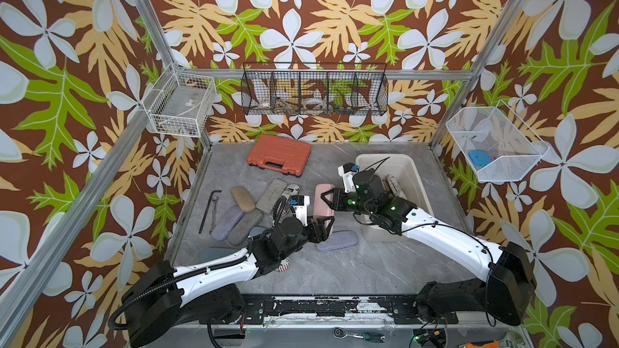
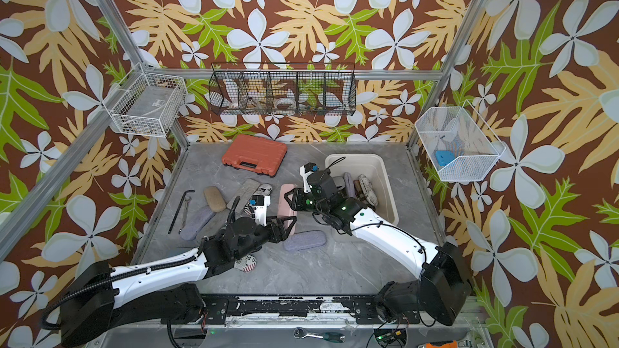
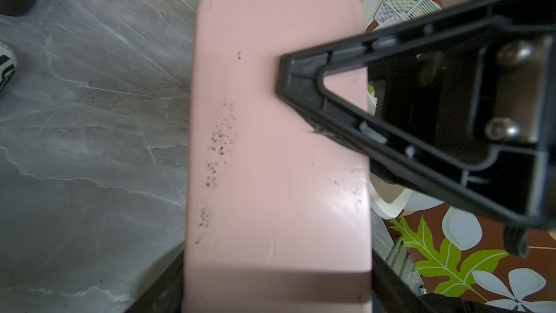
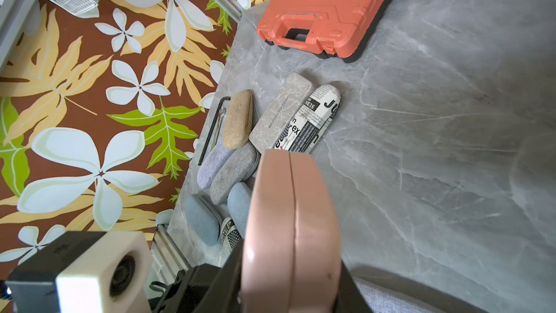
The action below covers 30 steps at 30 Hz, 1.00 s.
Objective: Put the glasses cases into the storage boxes
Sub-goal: Place the glasses case in the storage box.
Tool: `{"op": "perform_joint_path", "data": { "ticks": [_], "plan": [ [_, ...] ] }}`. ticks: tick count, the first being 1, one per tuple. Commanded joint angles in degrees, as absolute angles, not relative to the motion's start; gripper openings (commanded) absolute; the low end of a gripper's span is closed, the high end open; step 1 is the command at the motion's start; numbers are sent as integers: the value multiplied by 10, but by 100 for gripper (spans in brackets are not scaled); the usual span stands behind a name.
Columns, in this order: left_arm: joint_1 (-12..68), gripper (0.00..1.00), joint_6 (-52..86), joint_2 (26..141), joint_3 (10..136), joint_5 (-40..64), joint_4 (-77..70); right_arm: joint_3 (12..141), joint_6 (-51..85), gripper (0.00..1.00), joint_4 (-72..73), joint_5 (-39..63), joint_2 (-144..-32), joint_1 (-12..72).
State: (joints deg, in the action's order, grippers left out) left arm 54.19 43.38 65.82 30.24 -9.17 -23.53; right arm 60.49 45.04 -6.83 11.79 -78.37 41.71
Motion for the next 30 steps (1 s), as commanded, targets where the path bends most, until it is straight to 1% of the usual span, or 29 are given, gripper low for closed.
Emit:
{"op": "perform_joint_path", "data": {
  "ticks": [1,3,6,8,14,17,21,23,26,28,30],
  "plan": [
    [542,71,430,661,309,-99,-290,603,443,25,-50,122,-769,419],
    [542,79,435,662,305,-102,-297,602,435,23,-42,132,-760,419],
    [542,86,443,658,298,-105,-301,602,430,21,-42,125,-749,419],
    [542,100,446,652,295,-106,-292,605,425,21,-47,119,-746,419],
    [542,100,466,598,257,-132,-272,663,379,21,-99,84,-756,418],
    [542,100,482,541,229,-149,-244,715,346,21,-141,68,-762,418],
    [542,100,503,445,177,-184,-210,778,292,21,-210,-1,-767,413],
    [542,100,514,397,155,-207,-185,802,271,20,-242,-17,-768,394],
    [541,100,533,326,125,-232,-147,810,248,20,-272,-46,-756,344],
    [542,100,545,282,108,-242,-129,811,220,20,-296,-111,-747,317],
    [541,100,556,250,94,-250,-117,812,202,20,-314,-153,-743,284]
  ]
}}
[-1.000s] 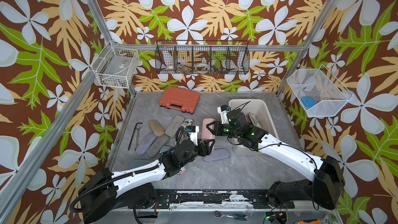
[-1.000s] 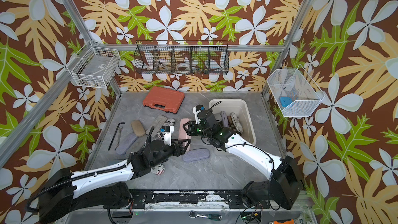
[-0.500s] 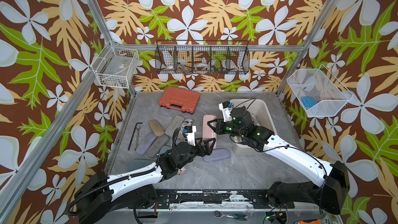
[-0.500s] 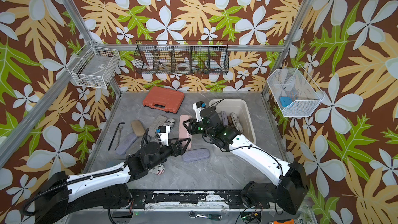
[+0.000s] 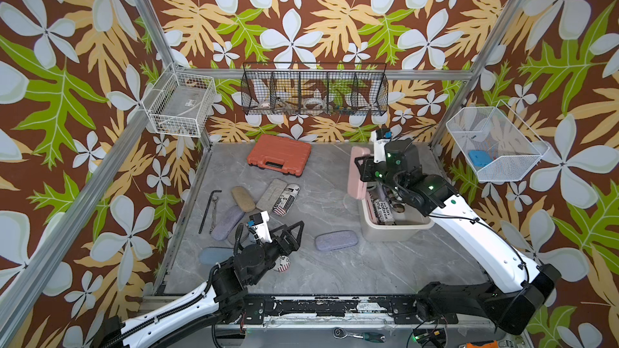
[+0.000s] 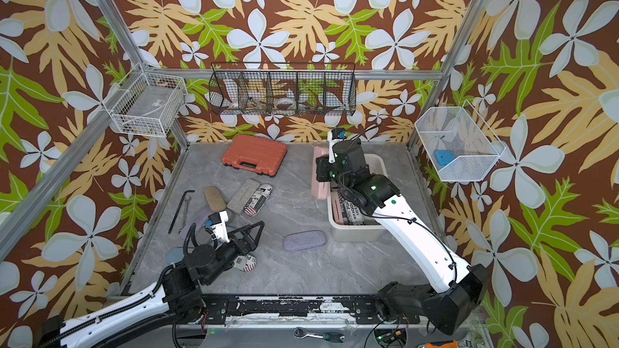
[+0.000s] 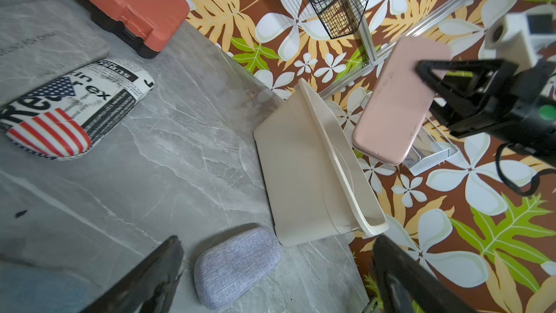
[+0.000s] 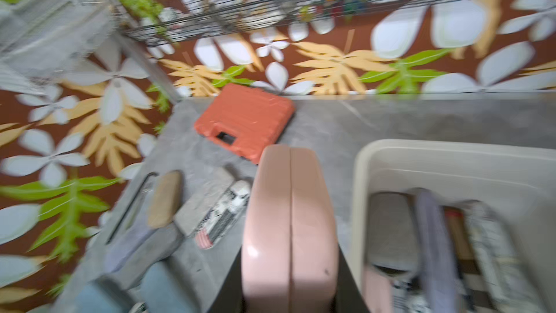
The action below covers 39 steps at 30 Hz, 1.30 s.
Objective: Put the glasses cases into the storage boxes
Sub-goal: Place the glasses case in the storage box.
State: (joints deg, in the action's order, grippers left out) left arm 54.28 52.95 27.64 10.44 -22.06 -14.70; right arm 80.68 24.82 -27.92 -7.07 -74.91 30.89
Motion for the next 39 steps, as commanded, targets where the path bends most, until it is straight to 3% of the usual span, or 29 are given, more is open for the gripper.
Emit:
{"op": "perform_joint_path", "data": {
  "ticks": [1,10,28,32,34,39],
  "plan": [
    [541,100,558,237,88,-251,-114,814,196,20,-320,-168,-744,266],
    [542,100,557,239,98,-251,-87,804,156,21,-366,-232,-811,170],
    [541,100,544,317,137,-237,-99,813,136,25,-308,-97,-963,121],
    [542,100,540,327,142,-234,-103,839,140,35,-321,-77,-992,116],
    [542,100,538,333,147,-231,-100,841,142,47,-320,-74,-995,116],
    [542,100,538,341,142,-236,-113,830,149,51,-318,-50,-971,116]
  ]
}}
